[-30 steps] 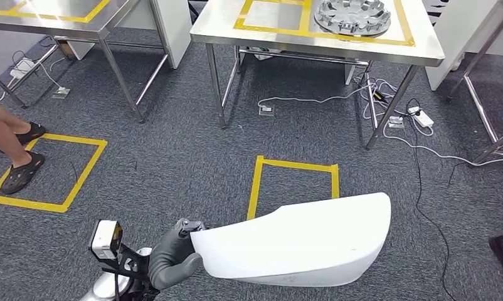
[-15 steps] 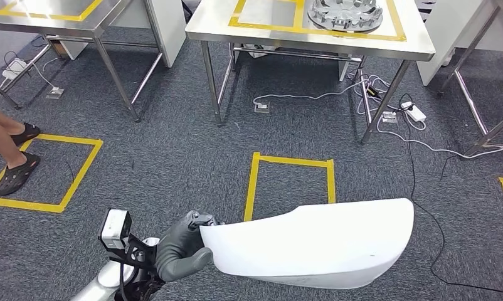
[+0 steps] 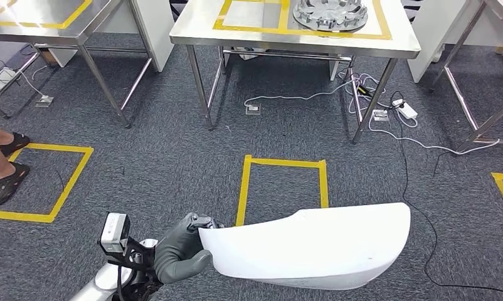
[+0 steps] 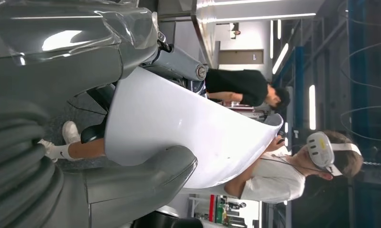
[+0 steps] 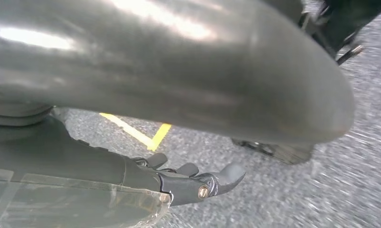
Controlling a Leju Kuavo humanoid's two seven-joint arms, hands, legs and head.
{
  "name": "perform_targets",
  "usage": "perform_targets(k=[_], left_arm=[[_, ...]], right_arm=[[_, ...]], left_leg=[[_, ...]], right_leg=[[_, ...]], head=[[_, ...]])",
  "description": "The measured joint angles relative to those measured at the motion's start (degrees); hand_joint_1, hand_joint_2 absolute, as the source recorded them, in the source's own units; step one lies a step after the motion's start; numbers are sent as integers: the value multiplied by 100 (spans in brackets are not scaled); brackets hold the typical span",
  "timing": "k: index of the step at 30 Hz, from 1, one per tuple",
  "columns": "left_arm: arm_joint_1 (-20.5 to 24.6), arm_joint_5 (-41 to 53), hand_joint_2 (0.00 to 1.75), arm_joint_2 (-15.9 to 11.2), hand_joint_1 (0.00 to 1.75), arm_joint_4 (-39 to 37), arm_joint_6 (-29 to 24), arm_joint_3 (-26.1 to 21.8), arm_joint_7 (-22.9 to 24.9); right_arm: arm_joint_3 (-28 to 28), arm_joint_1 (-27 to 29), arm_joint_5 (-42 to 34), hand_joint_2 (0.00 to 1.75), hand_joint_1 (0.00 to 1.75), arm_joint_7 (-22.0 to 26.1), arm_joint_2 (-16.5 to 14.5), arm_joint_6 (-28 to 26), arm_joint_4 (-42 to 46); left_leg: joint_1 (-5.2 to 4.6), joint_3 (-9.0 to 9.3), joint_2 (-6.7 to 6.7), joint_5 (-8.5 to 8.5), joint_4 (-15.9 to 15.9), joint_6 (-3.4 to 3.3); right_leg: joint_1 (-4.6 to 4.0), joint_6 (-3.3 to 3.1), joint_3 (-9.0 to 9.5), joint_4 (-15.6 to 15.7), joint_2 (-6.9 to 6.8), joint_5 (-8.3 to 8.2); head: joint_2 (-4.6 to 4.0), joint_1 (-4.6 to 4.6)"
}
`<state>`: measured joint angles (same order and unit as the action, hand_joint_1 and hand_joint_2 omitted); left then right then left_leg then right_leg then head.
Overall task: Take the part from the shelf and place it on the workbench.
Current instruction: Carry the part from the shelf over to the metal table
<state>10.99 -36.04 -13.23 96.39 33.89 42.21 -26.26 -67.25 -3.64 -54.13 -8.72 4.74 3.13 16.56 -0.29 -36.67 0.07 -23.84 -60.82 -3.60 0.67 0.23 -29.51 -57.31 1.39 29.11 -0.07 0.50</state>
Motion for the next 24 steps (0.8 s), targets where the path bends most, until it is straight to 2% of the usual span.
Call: perform_targets(k=[1, 2, 4, 5, 6, 7, 9, 10, 11, 12, 13, 14, 15, 16, 17, 18, 19, 20, 21, 22, 23, 24], left_arm=[[-4, 5, 175, -8, 175, 20, -3, -3, 0], [-10, 12, 175, -16, 175, 38, -7, -6, 1], [-27, 29, 175, -25, 175, 76, -8, -9, 5], [-32, 38, 175, -25, 175, 91, -4, -10, 7], [-38, 44, 175, -22, 175, 104, 1, -11, 7], [-49, 51, 175, -20, 175, 110, 6, -11, 8], [-94, 59, 175, -17, 175, 113, 9, -11, 10], [-124, 63, 175, -18, 175, 113, 9, -11, 13], [-155, 65, 175, -19, 175, 113, 9, -11, 14], [-180, 65, 175, -19, 175, 113, 9, -11, 14], [-197, 65, 175, -19, 175, 113, 9, -11, 14], [-211, 65, 175, -20, 175, 112, 9, -11, 14], [-226, 66, 175, -22, 175, 111, 9, -13, 14], [-228, 68, 175, -25, 175, 112, 9, -18, 15], [-228, 69, 175, -26, 175, 116, 11, -28, 16], [-224, 69, 175, -26, 175, 122, 15, -42, 14], [-216, 72, 175, -25, 175, 133, 19, -57, 10], [-217, 76, 175, -23, 175, 145, 27, -73, 2], [-223, 82, 175, -25, 175, 153, 34, -86, -8], [-234, 89, 175, -28, 175, 160, 39, -100, -18], [-252, 96, 175, -32, 175, 161, 44, -114, -27], [-273, 100, 175, -38, 175, 161, 45, -129, -39]], right_arm=[[-3, -14, 0, 0, 0, 3, -17, 2, -8], [-6, -24, -2, 0, 0, 7, -33, 9, -16], [-11, -30, -11, 0, 0, 7, -38, 28, -28], [-15, -35, -16, 0, 0, 7, -38, 38, -31], [-17, -47, -21, 0, 0, 4, -34, 46, -34], [-18, -57, -28, 0, 0, -2, -31, 53, -36], [-20, -46, -44, 0, 0, -27, -17, 65, -43], [-22, -24, -50, 0, 0, -41, -9, 68, -49], [-25, -1, -54, 0, 0, -51, 1, 72, -57], [-28, 19, -55, 0, 0, -56, 9, 75, -66], [-30, 32, -56, 0, 0, -57, 13, 78, -73], [-31, 44, -57, 0, 0, -57, 10, 79, -78], [-31, 51, -57, 0, 0, -57, 5, 80, -80], [-32, 55, -57, 0, 0, -61, 0, 80, -82], [-33, 52, -57, 0, 0, -67, -8, 81, -84], [-34, 34, -56, 0, 0, -73, -9, 82, -85], [-35, 19, -55, 0, 0, -80, -9, 81, -86], [-36, 7, -50, 0, 0, -85, -8, 79, -87], [-37, -3, -44, 0, 0, -87, -5, 72, -89], [-38, -1, -33, 0, 0, -91, -1, 66, -91], [-42, 4, -21, 0, 0, -93, 1, 60, -93], [-47, 10, -8, 0, 0, -98, 3, 54, -96]], left_leg=[[-34, 78, 3, -1, 180, -52], [-56, 128, 12, -62, 255, -73], [-57, 296, -4, -90, 417, -87], [-39, 410, -8, -100, 489, -94], [-14, 512, -9, -115, 545, -97], [3, 582, -3, -145, 577, -91], [28, 698, -6, -252, 586, -67], [42, 771, -14, -321, 586, -41], [60, 862, -24, -400, 586, -10], [82, 967, -32, -485, 585, 28], [102, 1076, -35, -579, 584, 70], [106, 1185, -33, -692, 573, 120], [105, 1273, -27, -807, 565, 164], [96, 1352, -14, -917, 567, 210], [93, 1439, -2, -994, 565, 252], [104, 1468, 9, -1001, 515, 281], [122, 1442, 19, -945, 376, 307], [143, 1317, 17, -817, 88, 326], [155, 1064, 13, -703, -313, 341], [164, 765, 9, -670, -726, 362], [166, 447, 3, -762, -1086, 379], [164, 158, 4, -990, -1306, 388]], right_leg=[[2, 27, 31, 3, 5, 12], [-2, 81, 66, -3, 5, 1], [9, 161, 115, -57, -14, -33], [10, 187, 68, -175, -32, -29], [11, 183, -58, -400, -47, 8], [21, 176, -272, -719, -61, 72], [49, 166, -812, -1388, -66, 288], [69, 188, -1017, -1548, -70, 389], [93, 229, -1139, -1527, -76, 435], [122, 303, -1167, -1319, -91, 379], [157, 410, -1132, -985, -119, 201], [192, 526, -1075, -619, -187, -134], [209, 570, -1004, -347, -257, -424], [206, 545, -945, -190, -299, -643], [197, 453, -899, -139, -319, -750], [181, 318, -841, -162, -288, -691], [176, 227, -787, -167, -239, -637], [180, 159, -714, -160, -211, -573], [176, 110, -626, -153, -185, -507], [169, 74, -540, -141, -162, -432], [158, 47, -445, -137, -144, -347], [144, 32, -351, -136, -117, -262]], head=[[0, -6], [0, -9], [0, -2], [-1, -5], [-1, -12], [-1, -19], [0, -25], [0, -24], [0, -25], [0, -25], [0, -27], [-1, -35], [-1, -42], [-1, -32], [-1, -21], [0, -1], [0, 21], [0, 22], [0, 25], [0, 29], [0, 26], [0, 30]])
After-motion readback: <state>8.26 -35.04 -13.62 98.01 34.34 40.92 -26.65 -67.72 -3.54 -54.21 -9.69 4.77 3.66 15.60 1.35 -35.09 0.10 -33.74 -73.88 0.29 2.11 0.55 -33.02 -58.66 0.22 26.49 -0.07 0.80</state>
